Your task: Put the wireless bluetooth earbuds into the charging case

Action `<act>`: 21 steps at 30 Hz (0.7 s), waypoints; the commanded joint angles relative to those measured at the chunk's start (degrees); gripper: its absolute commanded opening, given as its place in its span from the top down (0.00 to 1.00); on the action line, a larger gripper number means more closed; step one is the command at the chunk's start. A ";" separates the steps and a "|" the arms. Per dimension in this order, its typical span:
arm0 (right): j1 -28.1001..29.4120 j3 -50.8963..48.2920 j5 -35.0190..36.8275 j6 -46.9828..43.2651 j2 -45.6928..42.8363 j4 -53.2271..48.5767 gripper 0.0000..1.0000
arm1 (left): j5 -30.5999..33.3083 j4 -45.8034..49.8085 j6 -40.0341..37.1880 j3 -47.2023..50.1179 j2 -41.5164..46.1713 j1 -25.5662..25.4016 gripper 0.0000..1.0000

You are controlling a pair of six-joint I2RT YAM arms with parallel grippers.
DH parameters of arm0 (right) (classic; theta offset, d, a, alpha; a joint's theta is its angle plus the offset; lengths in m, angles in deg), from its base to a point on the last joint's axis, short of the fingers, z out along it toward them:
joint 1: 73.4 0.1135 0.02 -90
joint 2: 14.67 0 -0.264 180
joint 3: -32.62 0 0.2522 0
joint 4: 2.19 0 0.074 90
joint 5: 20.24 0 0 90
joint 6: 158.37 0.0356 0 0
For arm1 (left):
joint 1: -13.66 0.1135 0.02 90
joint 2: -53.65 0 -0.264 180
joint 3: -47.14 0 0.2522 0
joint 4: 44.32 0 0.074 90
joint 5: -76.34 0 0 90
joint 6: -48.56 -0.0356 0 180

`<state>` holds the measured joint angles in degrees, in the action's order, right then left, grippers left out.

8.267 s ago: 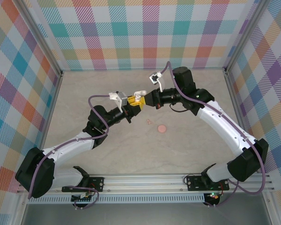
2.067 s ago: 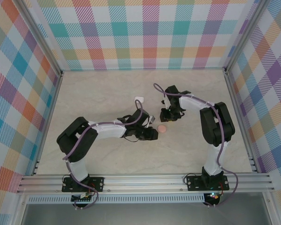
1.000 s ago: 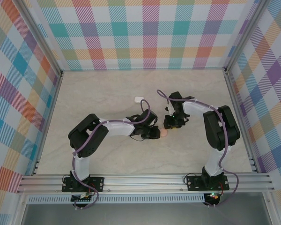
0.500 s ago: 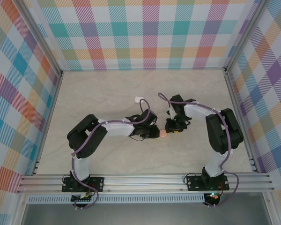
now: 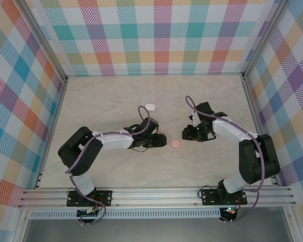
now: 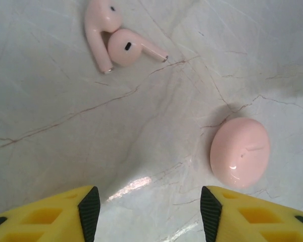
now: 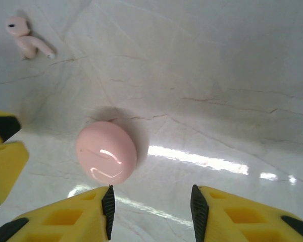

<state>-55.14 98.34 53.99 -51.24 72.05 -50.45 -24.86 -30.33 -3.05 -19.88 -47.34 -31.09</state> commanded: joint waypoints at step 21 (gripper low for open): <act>0.02 -6.99 -10.45 8.93 5.51 15.12 0.71 | -17.31 -19.26 8.70 -0.39 -11.36 -0.12 0.47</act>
<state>-55.16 92.07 43.76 -42.98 76.66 -36.81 -39.90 -49.37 4.47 -19.48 -54.94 -29.56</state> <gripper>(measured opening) 0.292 0.532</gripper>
